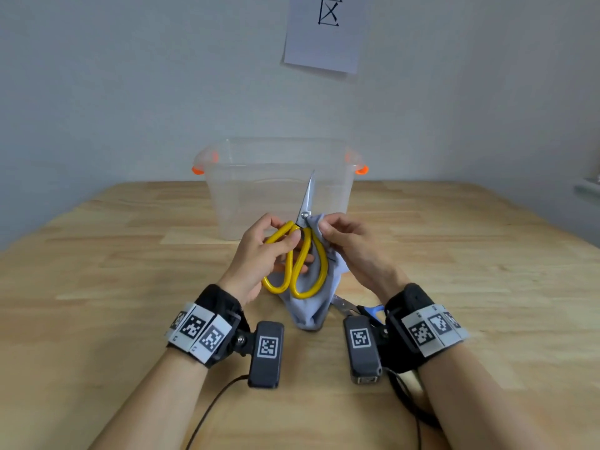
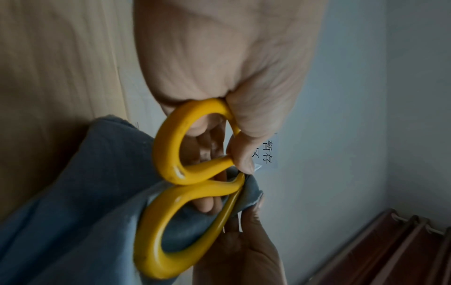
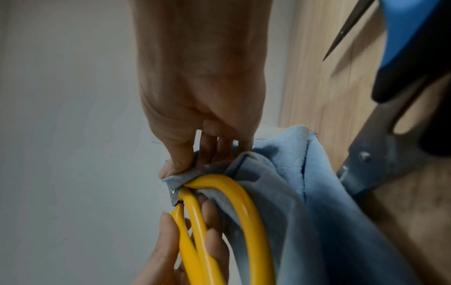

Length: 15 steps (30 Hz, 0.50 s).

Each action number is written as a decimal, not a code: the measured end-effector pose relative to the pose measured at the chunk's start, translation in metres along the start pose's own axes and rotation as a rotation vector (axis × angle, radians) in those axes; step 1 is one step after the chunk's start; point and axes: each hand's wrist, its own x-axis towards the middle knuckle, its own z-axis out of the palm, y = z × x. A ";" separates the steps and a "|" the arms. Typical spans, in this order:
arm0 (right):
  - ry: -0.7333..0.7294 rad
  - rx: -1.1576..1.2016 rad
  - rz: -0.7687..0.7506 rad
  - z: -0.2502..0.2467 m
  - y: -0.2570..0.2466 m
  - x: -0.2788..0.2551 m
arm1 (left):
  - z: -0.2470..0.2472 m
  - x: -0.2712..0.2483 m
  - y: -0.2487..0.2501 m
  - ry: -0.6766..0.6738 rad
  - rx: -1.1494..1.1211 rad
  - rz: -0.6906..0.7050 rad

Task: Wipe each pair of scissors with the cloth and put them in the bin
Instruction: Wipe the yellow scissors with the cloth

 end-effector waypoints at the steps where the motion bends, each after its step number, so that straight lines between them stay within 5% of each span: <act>1: -0.006 0.007 -0.005 0.001 -0.001 -0.002 | 0.000 -0.002 0.000 -0.006 0.001 -0.003; 8: -0.006 0.011 -0.021 0.000 -0.001 -0.004 | 0.003 -0.011 -0.002 -0.019 0.015 -0.001; 15: -0.163 -0.190 0.041 -0.004 -0.006 -0.014 | 0.006 -0.017 -0.003 -0.044 0.030 -0.020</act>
